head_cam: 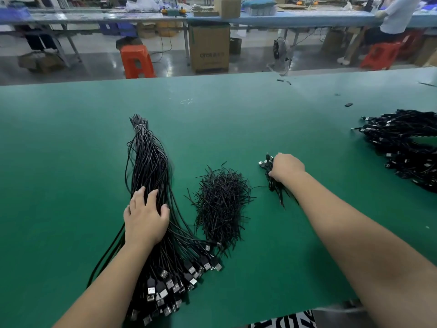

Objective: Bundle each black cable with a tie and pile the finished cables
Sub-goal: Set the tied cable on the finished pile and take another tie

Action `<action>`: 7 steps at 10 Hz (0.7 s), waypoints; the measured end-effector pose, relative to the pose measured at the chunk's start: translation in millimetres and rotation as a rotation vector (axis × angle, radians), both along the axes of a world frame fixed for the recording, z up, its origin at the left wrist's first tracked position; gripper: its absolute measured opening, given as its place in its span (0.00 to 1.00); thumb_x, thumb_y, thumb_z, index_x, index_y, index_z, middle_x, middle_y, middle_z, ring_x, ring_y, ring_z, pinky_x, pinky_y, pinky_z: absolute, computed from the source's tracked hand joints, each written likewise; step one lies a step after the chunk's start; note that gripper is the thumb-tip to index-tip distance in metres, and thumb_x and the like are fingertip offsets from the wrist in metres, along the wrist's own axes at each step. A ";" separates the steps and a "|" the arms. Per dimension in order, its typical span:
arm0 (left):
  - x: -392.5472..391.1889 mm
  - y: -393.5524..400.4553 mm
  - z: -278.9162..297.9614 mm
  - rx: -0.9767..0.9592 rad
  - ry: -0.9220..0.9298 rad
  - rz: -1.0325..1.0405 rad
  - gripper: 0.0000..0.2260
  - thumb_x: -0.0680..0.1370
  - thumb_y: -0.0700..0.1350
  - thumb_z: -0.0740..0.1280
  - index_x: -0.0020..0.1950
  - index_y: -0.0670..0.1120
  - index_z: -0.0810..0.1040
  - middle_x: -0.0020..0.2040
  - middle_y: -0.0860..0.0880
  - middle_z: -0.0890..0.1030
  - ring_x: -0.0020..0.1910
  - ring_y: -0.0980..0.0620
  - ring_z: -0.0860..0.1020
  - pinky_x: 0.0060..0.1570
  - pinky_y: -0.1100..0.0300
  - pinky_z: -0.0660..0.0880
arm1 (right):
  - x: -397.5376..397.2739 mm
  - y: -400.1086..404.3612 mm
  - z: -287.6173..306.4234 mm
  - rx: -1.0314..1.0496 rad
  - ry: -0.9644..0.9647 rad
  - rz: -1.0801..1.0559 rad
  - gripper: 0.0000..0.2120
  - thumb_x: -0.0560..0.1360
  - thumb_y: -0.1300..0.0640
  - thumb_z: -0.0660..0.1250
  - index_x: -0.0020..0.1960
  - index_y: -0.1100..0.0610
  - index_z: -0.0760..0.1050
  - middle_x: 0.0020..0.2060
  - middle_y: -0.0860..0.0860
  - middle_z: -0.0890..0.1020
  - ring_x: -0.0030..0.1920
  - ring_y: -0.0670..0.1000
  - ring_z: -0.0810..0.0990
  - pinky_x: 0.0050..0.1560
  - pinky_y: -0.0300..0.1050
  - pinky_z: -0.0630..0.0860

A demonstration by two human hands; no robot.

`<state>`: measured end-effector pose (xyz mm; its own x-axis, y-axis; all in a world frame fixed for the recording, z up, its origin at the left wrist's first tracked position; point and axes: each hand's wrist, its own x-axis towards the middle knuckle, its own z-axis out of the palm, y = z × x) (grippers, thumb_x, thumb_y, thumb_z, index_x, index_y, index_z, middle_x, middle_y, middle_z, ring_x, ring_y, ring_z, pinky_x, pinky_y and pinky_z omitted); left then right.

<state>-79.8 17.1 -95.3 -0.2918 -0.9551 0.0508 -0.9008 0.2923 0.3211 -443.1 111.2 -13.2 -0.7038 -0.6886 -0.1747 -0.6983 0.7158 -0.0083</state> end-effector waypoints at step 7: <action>3.0 -0.3 -2.1 -0.013 0.059 0.013 0.24 0.80 0.55 0.59 0.76 0.52 0.67 0.80 0.45 0.60 0.78 0.46 0.57 0.75 0.44 0.56 | 211.7 20.5 13.3 0.120 -0.152 0.828 0.16 0.80 0.44 0.65 0.46 0.57 0.79 0.39 0.50 0.80 0.42 0.54 0.80 0.41 0.49 0.79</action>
